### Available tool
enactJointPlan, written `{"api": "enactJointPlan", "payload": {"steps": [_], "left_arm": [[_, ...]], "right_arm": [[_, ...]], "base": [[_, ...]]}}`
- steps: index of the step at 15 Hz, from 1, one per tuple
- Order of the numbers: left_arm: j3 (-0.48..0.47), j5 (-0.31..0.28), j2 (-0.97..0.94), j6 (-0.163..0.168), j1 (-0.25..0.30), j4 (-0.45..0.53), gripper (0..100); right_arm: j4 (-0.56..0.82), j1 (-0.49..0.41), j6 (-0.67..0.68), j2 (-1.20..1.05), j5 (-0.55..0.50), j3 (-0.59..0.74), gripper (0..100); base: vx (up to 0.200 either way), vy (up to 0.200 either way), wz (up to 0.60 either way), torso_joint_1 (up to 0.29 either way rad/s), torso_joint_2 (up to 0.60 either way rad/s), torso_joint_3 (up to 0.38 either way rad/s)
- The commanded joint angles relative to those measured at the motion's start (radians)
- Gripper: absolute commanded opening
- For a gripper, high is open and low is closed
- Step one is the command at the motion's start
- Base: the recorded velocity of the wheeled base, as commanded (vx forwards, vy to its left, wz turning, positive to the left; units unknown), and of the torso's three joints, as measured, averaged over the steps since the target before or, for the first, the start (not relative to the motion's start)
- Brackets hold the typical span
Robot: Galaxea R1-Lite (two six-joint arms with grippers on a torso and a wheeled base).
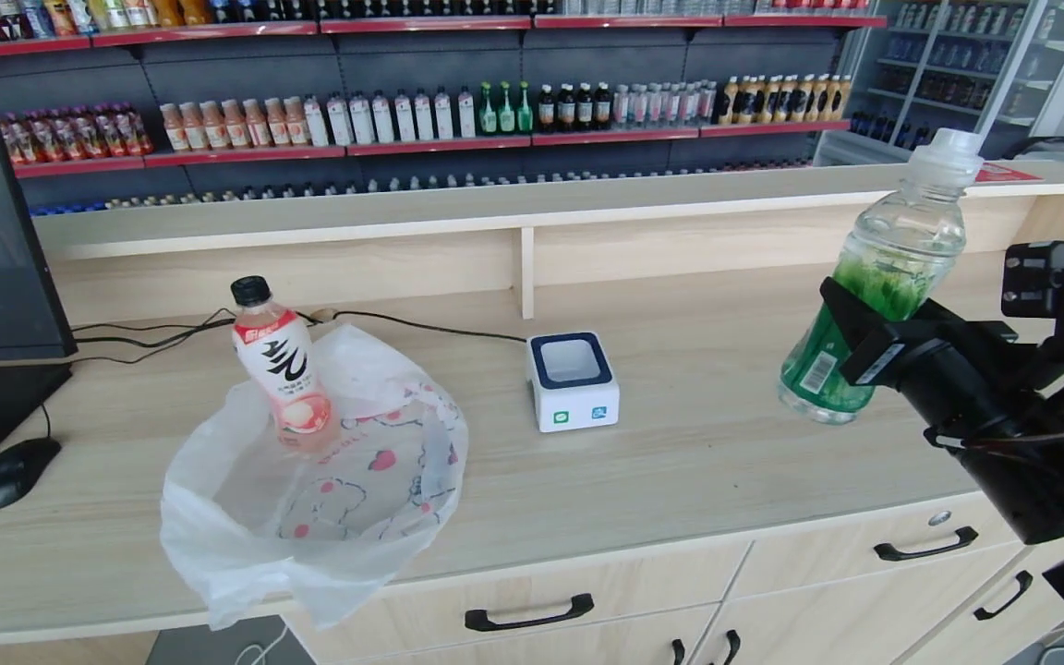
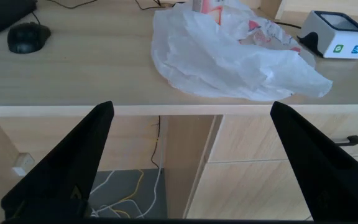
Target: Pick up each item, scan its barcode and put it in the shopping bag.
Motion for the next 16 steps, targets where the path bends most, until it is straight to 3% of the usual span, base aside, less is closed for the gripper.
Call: {"api": "enactJointPlan", "payload": {"steps": [1, 8, 11, 16], "left_arm": [[0.0, 0.001, 0.0, -0.001, 0.0, 0.0, 100], [0.0, 0.001, 0.001, -0.002, 0.0, -0.002, 100], [0.0, 0.001, 0.0, 0.001, 0.0, 0.0, 100], [0.0, 0.001, 0.0, 0.002, 0.0, 0.0, 100]], "right_arm": [[-0.001, 0.001, 0.0, -0.005, 0.0, 0.009, 0], [-0.001, 0.002, 0.0, -0.016, 0.0, 0.009, 0], [-0.001, 0.002, 0.0, -0.021, 0.0, 0.006, 0], [-0.001, 0.004, -0.008, -0.01, 0.002, -0.067, 0]], "base": [[0.0, 0.2, 0.0, -0.002, 0.01, 0.002], [0.0, 0.029, 0.0, 0.001, 0.0, 0.0], [0.2, 0.0, 0.0, -0.006, 0.0, 0.002], [0.0, 0.0, 0.0, 0.0, 0.0, 0.0]]}}
